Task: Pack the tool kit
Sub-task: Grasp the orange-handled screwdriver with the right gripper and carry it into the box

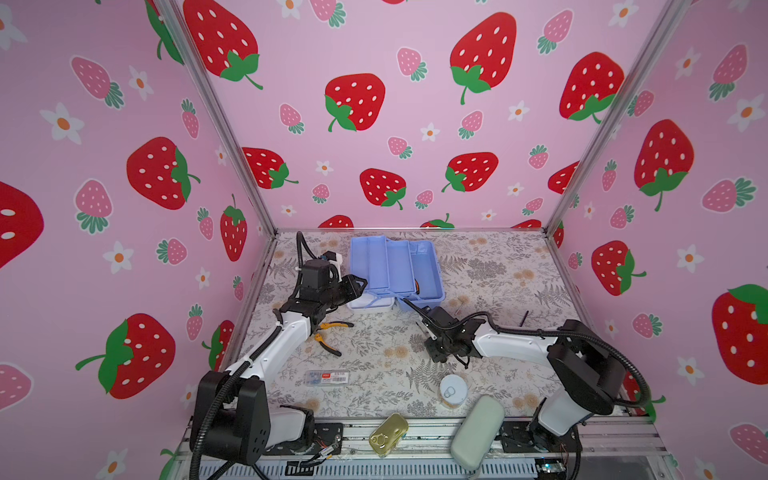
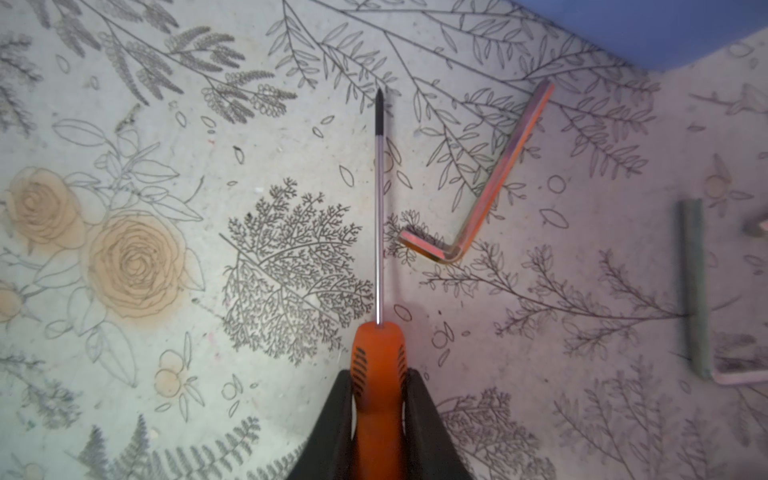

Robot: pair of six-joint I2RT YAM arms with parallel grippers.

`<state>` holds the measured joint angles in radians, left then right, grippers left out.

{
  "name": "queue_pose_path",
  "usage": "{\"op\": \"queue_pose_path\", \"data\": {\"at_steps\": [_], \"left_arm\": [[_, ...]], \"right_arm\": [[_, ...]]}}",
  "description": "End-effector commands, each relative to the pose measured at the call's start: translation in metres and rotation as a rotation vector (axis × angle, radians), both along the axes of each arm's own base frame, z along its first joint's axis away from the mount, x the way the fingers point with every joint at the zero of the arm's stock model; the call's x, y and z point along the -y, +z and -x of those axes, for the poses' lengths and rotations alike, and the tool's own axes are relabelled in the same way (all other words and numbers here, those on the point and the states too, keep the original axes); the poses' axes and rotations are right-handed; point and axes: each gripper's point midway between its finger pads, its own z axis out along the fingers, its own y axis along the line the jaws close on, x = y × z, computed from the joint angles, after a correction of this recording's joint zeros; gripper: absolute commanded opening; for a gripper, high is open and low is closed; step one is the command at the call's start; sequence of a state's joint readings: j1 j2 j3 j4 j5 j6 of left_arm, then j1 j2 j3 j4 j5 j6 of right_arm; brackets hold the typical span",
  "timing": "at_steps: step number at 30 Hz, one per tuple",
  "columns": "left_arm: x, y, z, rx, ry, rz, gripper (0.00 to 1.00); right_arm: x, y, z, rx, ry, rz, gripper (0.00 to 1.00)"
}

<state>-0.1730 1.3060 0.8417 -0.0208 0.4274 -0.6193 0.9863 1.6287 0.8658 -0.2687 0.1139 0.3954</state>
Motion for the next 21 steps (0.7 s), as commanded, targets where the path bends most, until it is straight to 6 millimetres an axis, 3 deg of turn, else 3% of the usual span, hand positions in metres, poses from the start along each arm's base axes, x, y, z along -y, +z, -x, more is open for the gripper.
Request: {"op": "queue_pose_path", "data": {"at_steps": [1, 6, 9, 16, 21], "left_arm": [[0.007, 0.013, -0.005, 0.028, -0.022, 0.045, 0.34], [0.01, 0.021, -0.005, 0.046, -0.039, 0.041, 0.36], [0.011, 0.018, -0.006, 0.05, -0.036, 0.037, 0.37], [0.021, 0.031, -0.004, 0.066, -0.072, 0.053, 0.39], [0.013, 0.025, -0.001, 0.067, -0.043, 0.004, 0.39]], "right_arm": [[-0.017, 0.046, -0.003, 0.061, 0.078, -0.079, 0.07], [-0.046, 0.108, 0.0, 0.116, 0.221, -0.261, 0.03], [-0.053, 0.131, -0.014, 0.135, 0.209, -0.341, 0.02], [-0.062, 0.159, -0.093, 0.102, 0.007, -0.602, 0.0], [-0.091, 0.151, -0.148, 0.033, -0.027, -0.658, 0.0]]}}
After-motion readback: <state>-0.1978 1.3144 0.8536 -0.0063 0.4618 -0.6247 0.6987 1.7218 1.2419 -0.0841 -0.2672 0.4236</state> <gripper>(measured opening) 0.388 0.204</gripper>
